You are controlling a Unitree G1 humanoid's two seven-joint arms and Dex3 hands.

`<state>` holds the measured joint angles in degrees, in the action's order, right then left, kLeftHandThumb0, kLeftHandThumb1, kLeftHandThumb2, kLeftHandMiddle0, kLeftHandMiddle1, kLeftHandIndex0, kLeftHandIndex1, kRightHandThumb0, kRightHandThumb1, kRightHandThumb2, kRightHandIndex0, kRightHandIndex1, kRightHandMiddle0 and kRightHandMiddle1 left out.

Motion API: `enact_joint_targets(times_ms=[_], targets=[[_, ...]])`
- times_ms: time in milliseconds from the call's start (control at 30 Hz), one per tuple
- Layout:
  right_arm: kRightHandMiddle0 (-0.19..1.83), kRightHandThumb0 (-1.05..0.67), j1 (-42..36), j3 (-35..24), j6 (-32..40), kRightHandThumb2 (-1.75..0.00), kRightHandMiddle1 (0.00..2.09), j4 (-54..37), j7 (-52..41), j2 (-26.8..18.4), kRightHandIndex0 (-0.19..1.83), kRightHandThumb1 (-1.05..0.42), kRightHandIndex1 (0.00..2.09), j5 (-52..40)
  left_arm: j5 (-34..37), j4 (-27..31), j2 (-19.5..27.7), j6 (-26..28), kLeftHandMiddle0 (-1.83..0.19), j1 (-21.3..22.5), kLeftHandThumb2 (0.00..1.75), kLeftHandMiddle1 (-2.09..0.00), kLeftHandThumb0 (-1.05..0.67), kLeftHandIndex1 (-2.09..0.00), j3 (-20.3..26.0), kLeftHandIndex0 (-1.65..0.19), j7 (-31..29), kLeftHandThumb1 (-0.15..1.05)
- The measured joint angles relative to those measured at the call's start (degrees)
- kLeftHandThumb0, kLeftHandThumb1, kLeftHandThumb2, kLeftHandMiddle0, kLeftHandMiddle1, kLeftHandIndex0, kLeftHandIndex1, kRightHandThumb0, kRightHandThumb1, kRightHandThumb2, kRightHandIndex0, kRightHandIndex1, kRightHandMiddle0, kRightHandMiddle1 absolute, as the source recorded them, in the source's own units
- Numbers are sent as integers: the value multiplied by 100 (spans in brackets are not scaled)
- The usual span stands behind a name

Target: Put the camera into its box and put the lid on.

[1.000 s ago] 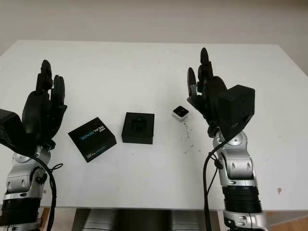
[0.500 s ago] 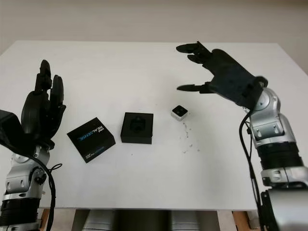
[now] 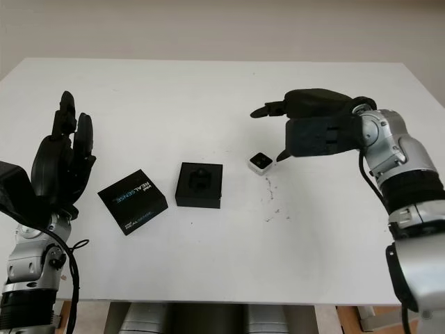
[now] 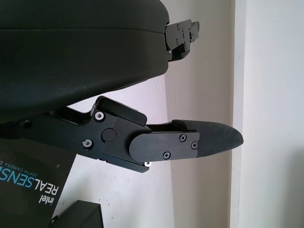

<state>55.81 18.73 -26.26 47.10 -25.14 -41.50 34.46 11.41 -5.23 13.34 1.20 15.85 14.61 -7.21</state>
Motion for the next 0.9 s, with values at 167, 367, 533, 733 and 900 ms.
enact_joint_targets(times_ms=[167,367,533,733,900], targets=[[49,-27,86,172,-248,-6,9,284,297,-5,43,-81,11,188,0,-1,0,26,19,2,46,0,-78,0,-2,19,-2,105],[55,-28,97,421,-572,-5,10,654,809,80,49,-80,12,440,-4,-1,0,70,19,4,45,0,-78,0,-3,19,-9,105],[59,-30,110,617,-790,-6,10,856,1225,194,54,-81,13,629,-19,-1,1,70,19,6,44,0,-79,0,6,19,-6,105],[63,-30,120,760,-918,-5,11,1117,1589,311,58,-81,14,768,-11,-2,2,70,19,6,43,0,-79,0,22,19,-12,105],[61,-29,121,767,-988,-6,9,1294,1688,381,57,-83,13,753,11,-11,6,69,19,9,43,0,-79,0,43,19,-44,105]])
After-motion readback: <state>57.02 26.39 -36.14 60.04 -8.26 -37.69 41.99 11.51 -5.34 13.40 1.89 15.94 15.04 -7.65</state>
